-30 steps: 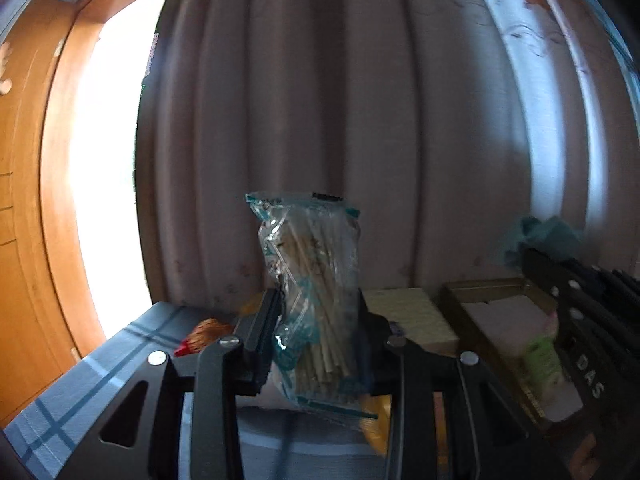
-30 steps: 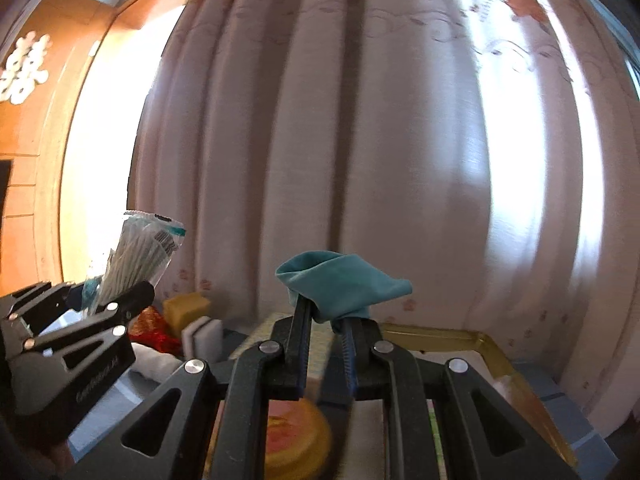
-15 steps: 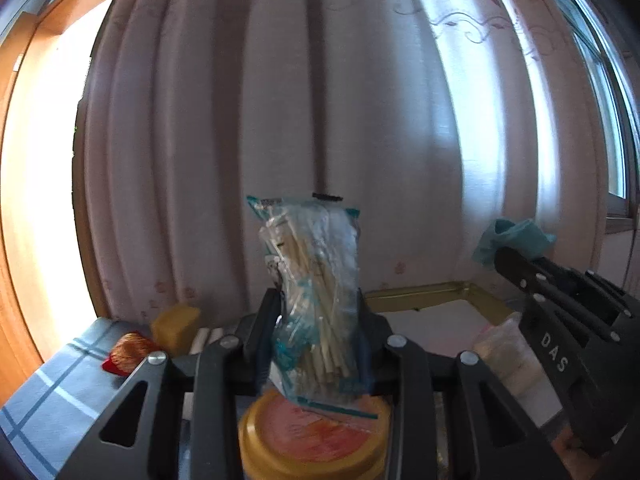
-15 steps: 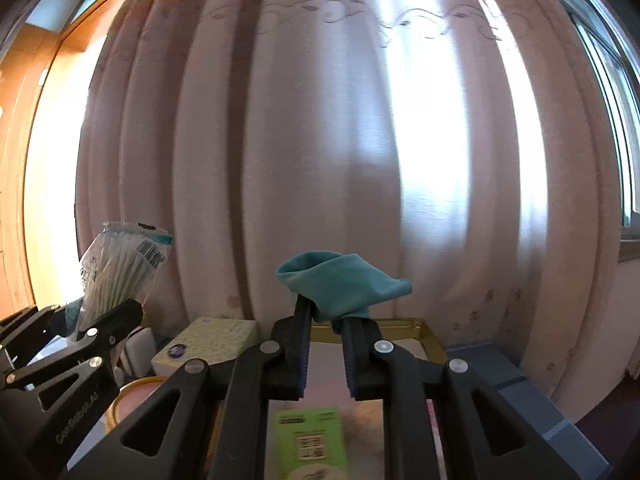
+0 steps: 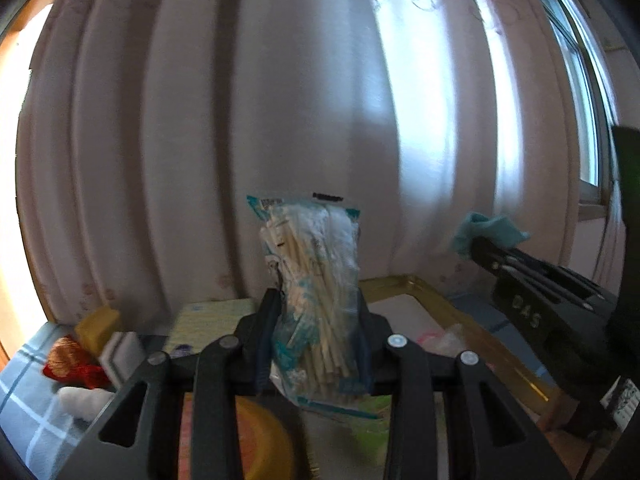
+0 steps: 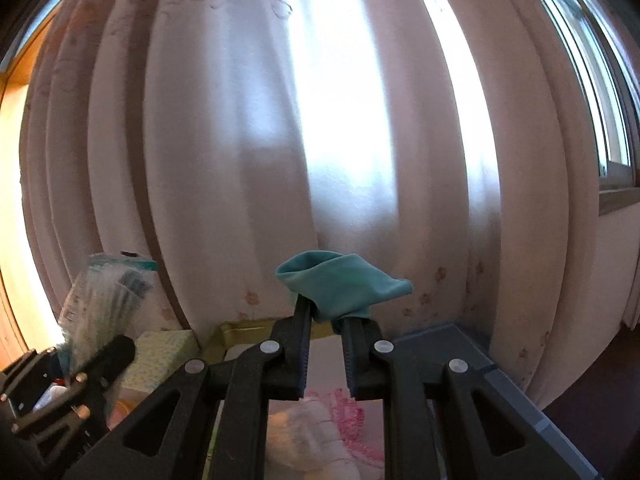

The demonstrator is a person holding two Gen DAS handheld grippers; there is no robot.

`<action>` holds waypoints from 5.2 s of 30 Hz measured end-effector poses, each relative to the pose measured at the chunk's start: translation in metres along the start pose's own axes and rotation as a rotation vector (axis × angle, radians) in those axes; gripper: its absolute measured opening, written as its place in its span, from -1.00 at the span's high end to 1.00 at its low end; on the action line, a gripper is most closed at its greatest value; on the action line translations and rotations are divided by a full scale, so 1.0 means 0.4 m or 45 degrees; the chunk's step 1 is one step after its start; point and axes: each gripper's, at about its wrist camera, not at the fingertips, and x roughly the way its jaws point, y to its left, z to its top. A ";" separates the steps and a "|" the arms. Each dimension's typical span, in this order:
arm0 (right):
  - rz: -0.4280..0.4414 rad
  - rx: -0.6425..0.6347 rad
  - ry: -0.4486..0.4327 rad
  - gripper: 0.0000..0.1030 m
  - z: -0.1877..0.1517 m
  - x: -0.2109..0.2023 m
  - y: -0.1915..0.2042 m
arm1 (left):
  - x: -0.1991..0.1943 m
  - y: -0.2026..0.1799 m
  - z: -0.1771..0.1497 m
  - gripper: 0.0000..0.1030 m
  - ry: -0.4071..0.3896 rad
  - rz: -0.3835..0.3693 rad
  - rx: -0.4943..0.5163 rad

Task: Organize soft objects
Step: 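Carry the stick bag with left gripper while right carries teal cloth, release both in tray, then lift both grippers from the tray and move back toward the bed items, then grasp the white rolled towel with the right gripper and lift it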

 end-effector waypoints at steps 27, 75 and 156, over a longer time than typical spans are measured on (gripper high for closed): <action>0.049 -0.004 0.014 -0.79 0.020 0.022 -0.004 | 0.040 -0.077 -0.009 -0.99 -0.007 0.041 0.085; -0.177 -0.040 -0.357 -0.88 -0.051 -0.148 0.070 | -0.113 0.163 -0.075 -0.99 -0.045 0.360 -0.094; 0.614 -0.263 0.328 -0.54 -0.160 -0.002 0.749 | -0.099 0.893 -0.126 -0.99 0.158 0.851 -0.470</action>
